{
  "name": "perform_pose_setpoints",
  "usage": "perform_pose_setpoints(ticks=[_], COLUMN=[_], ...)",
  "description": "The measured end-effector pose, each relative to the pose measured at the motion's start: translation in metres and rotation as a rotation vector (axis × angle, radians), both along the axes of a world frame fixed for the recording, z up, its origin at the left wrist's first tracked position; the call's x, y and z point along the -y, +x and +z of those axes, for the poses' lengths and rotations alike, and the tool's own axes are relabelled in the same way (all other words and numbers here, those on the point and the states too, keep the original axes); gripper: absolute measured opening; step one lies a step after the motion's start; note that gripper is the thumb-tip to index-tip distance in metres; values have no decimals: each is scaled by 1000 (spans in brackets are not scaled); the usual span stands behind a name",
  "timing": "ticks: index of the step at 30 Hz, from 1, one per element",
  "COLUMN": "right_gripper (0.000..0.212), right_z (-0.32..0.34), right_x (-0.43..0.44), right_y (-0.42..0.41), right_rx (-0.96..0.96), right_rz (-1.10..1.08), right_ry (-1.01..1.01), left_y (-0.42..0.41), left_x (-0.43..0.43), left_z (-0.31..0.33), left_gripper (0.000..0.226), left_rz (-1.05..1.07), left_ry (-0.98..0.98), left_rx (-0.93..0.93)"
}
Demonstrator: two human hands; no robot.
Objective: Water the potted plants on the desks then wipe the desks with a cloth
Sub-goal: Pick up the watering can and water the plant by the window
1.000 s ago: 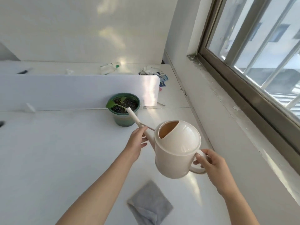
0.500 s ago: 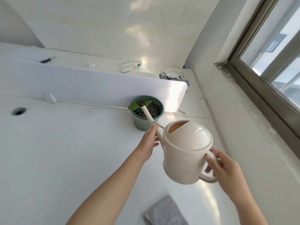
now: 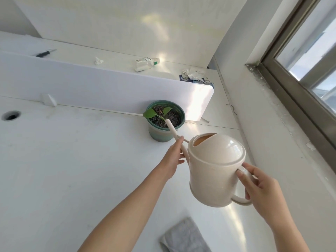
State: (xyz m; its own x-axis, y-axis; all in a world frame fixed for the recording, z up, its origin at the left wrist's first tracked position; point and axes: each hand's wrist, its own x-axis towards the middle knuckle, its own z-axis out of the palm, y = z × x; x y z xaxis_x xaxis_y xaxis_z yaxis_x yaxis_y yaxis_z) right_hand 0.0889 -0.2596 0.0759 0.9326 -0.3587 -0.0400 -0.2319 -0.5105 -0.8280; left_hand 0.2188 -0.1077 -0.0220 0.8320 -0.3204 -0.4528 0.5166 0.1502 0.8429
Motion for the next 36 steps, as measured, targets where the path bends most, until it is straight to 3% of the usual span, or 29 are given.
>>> perform_pose_setpoints(ticks=[6, 20, 25, 36], right_gripper=[15, 23, 17, 13], right_z=[5, -1, -4, -31], right_x=[2, 4, -5, -18], right_y=[6, 14, 13, -7], right_rx=[30, 22, -7, -51], right_rz=[-32, -51, -10, 118], right_ry=[-34, -76, -4, 50], left_y=[10, 24, 17, -4], left_x=[10, 16, 1, -35], left_z=[0, 12, 2, -7], left_gripper=[56, 44, 59, 56], left_rz=[-30, -86, -40, 76], left_ry=[24, 18, 22, 56], left_rx=[-3, 13, -20, -33])
